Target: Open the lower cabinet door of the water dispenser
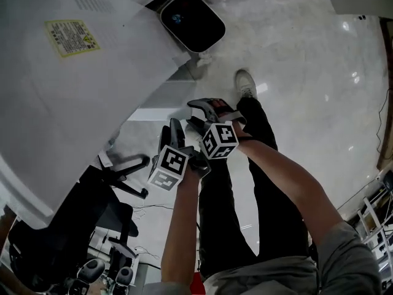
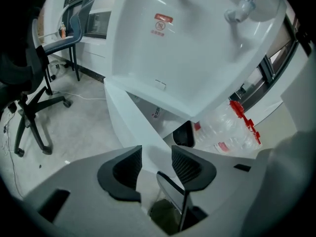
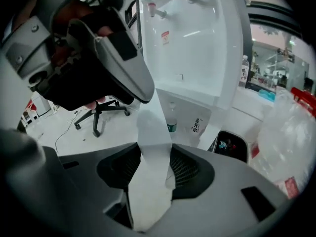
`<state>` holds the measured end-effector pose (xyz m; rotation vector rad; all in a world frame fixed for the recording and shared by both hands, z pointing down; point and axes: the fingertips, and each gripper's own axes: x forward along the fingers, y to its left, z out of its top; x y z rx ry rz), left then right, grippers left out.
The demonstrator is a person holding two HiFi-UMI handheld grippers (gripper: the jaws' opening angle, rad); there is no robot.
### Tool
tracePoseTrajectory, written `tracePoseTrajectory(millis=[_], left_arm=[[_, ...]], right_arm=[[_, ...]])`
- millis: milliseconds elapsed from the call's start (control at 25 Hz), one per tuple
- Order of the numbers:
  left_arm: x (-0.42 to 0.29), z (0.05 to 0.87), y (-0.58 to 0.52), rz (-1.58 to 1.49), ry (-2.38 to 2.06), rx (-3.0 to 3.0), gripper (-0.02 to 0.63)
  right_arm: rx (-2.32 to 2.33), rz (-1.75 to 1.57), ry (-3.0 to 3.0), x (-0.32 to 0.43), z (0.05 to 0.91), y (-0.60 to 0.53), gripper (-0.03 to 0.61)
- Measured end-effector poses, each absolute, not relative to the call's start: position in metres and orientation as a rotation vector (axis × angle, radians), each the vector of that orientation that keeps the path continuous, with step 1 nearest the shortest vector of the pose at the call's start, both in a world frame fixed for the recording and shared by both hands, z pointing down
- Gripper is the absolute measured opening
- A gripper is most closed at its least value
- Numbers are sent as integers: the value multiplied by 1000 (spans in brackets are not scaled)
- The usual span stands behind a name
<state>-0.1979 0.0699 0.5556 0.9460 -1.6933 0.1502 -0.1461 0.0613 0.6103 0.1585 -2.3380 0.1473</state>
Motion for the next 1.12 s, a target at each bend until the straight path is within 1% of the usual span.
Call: tracePoseTrajectory(millis=[160,240,400,600,960,1120], left_arm=[[-205,573,94,152,-1669,870,230],[-208,578,108,131,-1639,844,244],[-212,578,121,99,-1574,876,245],[-220,586,129,158,-1508,901,245],[-222,593,136,278,-1484,868,245],[-225,597,145,314,-1503,819,244]], right_arm=[[240,170,-2336,-146,609,81,190],[288,204,-2343,-147,607,93,190],[335,231,-2366,-151,606,113,190],[327,261,-2401,-157,606,133,190],[202,272,-2428,-166,607,160,190],[92,222,-2453,-168,607,177,172]])
